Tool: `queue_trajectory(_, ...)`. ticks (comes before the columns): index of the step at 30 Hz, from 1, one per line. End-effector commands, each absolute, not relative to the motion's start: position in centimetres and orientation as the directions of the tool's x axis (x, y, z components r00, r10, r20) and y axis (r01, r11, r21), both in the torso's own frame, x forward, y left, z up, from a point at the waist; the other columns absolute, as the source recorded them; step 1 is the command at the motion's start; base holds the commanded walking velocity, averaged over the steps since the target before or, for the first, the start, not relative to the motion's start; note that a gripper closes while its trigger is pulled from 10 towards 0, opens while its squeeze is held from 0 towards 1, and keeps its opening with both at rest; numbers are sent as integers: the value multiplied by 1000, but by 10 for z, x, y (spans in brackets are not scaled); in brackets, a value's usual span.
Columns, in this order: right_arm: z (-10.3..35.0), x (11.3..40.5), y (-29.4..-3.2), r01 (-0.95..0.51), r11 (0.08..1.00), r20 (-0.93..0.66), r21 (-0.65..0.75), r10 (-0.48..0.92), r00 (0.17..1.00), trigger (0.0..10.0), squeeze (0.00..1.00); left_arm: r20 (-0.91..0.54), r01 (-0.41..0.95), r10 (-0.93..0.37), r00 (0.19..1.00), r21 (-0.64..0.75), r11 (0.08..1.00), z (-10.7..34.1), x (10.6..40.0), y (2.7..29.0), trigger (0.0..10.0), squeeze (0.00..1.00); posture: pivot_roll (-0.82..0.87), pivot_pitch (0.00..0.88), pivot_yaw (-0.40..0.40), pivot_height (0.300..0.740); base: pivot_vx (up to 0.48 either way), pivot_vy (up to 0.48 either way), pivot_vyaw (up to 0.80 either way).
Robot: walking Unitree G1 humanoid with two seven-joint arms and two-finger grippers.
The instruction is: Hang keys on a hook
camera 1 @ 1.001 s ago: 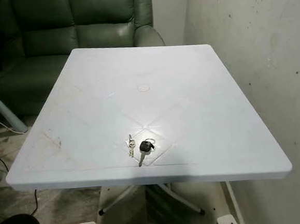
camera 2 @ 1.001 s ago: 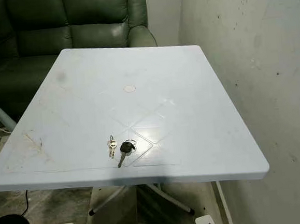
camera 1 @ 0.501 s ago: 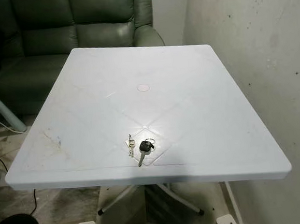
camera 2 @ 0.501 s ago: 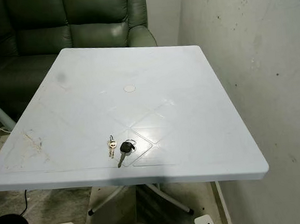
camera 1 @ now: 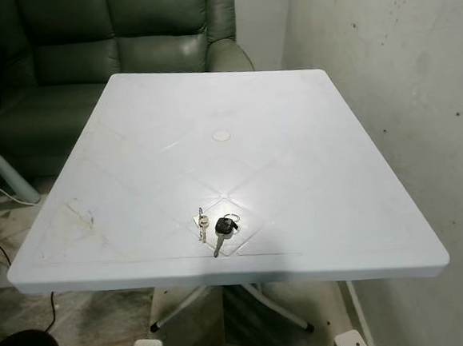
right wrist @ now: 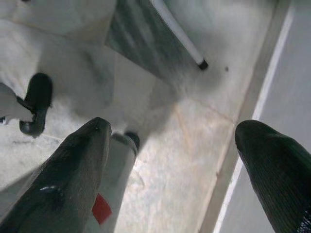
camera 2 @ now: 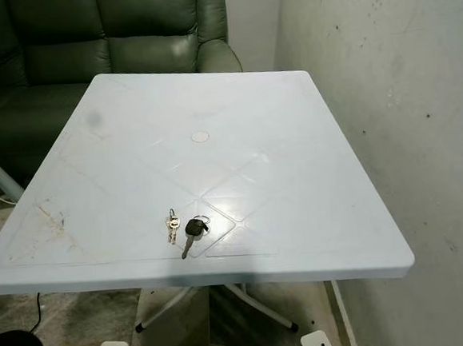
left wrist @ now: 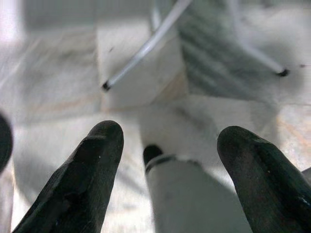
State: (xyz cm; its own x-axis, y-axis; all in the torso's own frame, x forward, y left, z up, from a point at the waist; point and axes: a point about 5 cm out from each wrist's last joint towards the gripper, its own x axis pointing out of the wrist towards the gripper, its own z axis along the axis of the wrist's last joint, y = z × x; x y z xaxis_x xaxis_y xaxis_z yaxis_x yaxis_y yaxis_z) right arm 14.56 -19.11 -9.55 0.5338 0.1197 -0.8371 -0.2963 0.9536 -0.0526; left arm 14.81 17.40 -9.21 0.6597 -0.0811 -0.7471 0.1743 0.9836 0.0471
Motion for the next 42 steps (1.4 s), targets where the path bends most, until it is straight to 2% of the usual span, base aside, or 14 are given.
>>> queue_trajectory(1, -91, 156, -189, -342, 938, -813, -60, 153, 562, 10000, 1000, -702, 247, -133, 699, 63, 967, -85, 161, 168, 10000, 0, -51, 0, -31, 728, 0, 0, 0)
queue_trajectory(4, -88, 160, -186, -378, 924, -800, -56, 185, 570, 10000, 1000, -681, 290, -166, 713, 71, 954, -82, 165, 164, 10000, 0, -51, 0, -31, 728, 0, 0, 0)
queue_trajectory(5, -85, 166, -181, -431, 902, -774, -26, 255, 580, 10000, 0, -659, 319, -191, 727, 79, 944, -79, 170, 162, 10000, 0, -55, 0, -23, 728, 0, 0, 0)
queue_trajectory(8, -76, 176, -172, -545, 838, -720, 10, 384, 578, 10000, 0, -613, 379, -245, 752, 98, 920, -73, 178, 157, 10000, 0, -59, 0, -19, 728, 0, 0, 0)
queue_trajectory(11, -74, 178, -170, -594, 804, -706, 8, 425, 567, 10000, 0, -592, 403, -268, 760, 106, 909, -70, 181, 155, 10000, 0, -59, 0, -19, 728, 0, 0, 0)
queue_trajectory(13, -63, 188, -171, -700, 713, -663, -47, 502, 556, 10000, 0, -570, 482, -327, 754, 141, 865, -66, 184, 149, 10000, 0, -70, 0, -10, 728, 0, 0, 0)
queue_trajectory(17, -47, 199, -175, -813, 567, -617, -132, 595, 515, 10000, 0, -533, 599, -427, 731, 199, 776, -59, 191, 134, 10000, 0, -72, 0, -9, 728, 0, 0, 0)
queue_trajectory(25, -38, 207, -174, -835, 528, -580, -156, 636, 510, 10000, 0, -502, 655, -485, 716, 243, 716, -52, 201, 121, 10000, 0, -74, 0, -9, 728, 0, 0, 0)
queue_trajectory(29, -34, 205, -168, -868, 466, -554, -169, 684, 475, 10000, 0, -498, 742, -562, 660, 321, 588, -50, 199, 110, 10000, 0, -77, 0, -9, 728, 0, 0, 0)
queue_trajectory(32, -34, 202, -164, -888, 426, -544, -174, 710, 447, 10000, 0, -501, 774, -594, 629, 328, 542, -50, 197, 107, 10000, 0, -79, 0, -8, 728, 0, 0, 0)
queue_trajectory(36, -33, 202, -161, -890, 422, -531, -172, 721, 445, 10000, 0, -504, 773, -592, 628, 320, 548, -50, 196, 108, 10000, 0, -83, 0, -9, 728, 0, 0, 0)
queue_trajectory(42, -31, 199, -154, -884, 442, -482, -153, 748, 457, 10000, 0, -462, 712, -558, 690, 293, 638, -49, 192, 117, 10000, 0, -82, 0, -13, 728, 0, 0, 0)
